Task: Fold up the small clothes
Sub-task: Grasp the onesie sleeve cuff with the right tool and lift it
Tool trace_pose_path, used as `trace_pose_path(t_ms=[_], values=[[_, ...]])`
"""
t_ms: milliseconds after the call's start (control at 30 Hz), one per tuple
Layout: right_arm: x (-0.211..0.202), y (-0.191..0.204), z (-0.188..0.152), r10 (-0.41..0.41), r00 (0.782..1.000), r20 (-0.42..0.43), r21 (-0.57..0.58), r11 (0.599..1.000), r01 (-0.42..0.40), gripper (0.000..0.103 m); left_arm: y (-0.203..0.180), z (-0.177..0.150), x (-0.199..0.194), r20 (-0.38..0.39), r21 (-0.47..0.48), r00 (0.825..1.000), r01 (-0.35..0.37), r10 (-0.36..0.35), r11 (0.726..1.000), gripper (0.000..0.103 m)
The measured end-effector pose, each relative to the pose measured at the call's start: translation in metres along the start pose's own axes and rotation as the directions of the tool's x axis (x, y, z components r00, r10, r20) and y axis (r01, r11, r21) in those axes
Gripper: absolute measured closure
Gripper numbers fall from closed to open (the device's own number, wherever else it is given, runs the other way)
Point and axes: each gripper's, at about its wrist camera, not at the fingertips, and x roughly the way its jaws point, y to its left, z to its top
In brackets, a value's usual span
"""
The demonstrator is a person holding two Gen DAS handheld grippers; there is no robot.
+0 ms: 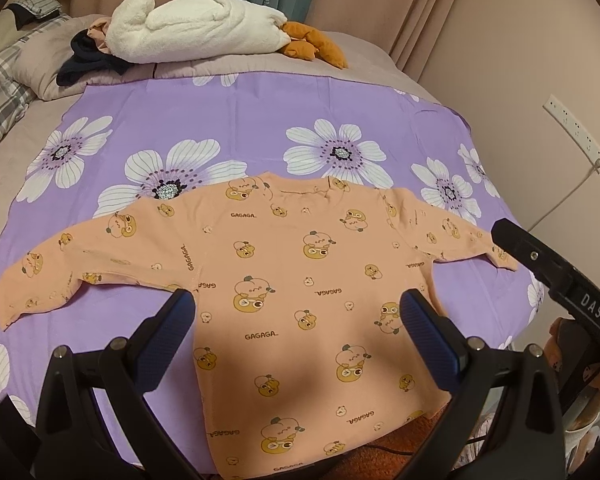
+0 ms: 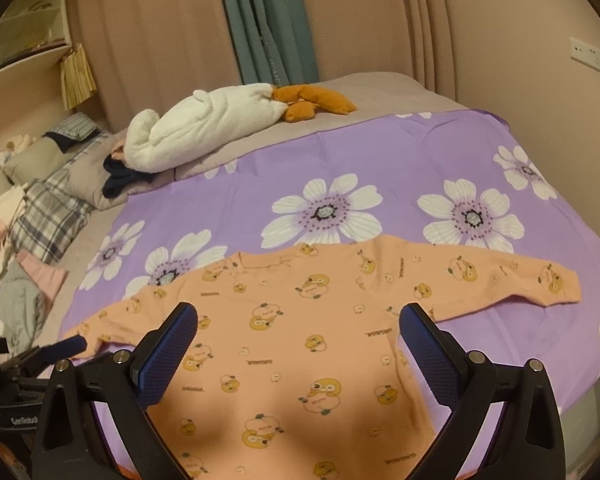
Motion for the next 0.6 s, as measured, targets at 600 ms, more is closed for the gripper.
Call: trace_pose_path(t_ms=[600], values=[[0.021,-0.054,0.000,-0.038,0.999,-0.020,0.137,0.990,0.040,0.035,0.013,-0.023,0.057,-0.113,-0.041,0.994,0.008,-0.013,0.999,0.005]])
